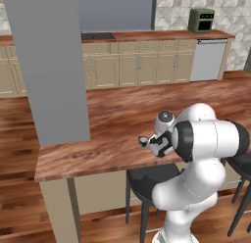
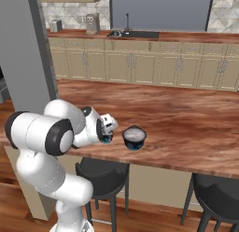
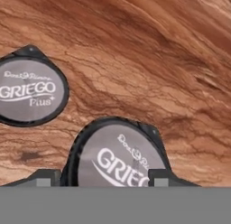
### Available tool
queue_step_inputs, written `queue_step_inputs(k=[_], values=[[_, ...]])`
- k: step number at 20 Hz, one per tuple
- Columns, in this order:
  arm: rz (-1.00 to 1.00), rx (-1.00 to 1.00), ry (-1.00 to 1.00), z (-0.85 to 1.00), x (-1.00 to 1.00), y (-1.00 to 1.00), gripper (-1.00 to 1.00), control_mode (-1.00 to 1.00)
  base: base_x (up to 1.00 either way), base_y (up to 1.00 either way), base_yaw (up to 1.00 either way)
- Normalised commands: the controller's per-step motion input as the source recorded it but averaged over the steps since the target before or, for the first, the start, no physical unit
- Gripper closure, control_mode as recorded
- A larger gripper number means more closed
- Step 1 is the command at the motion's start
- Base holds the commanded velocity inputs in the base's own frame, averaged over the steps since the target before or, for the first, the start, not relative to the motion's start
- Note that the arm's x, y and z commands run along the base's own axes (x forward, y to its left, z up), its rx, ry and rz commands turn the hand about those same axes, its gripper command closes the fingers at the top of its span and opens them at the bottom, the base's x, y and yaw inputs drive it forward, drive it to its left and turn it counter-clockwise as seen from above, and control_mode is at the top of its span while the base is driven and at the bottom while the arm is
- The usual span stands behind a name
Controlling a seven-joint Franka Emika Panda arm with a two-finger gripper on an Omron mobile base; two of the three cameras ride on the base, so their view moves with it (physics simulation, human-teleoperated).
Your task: Stack the yogurt containers by placing the smaller containers on top of the larger containers.
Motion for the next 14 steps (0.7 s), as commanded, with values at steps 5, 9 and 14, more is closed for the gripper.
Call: queue_step_inputs(k=[5, 9, 14], values=[[0.0, 0.0, -0.12, 0.33, -0.22, 0.0, 1.0, -1.0, 0.0, 0.0, 0.0], [0.0, 0.0, -0.06, 0.5, -0.29, 0.0, 1.0, -1.0, 0.0, 0.0, 0.0], [0.0, 0.0, 0.0, 0.82, -0.29, 0.0, 1.0, -1.0, 0.0, 0.0, 0.0]])
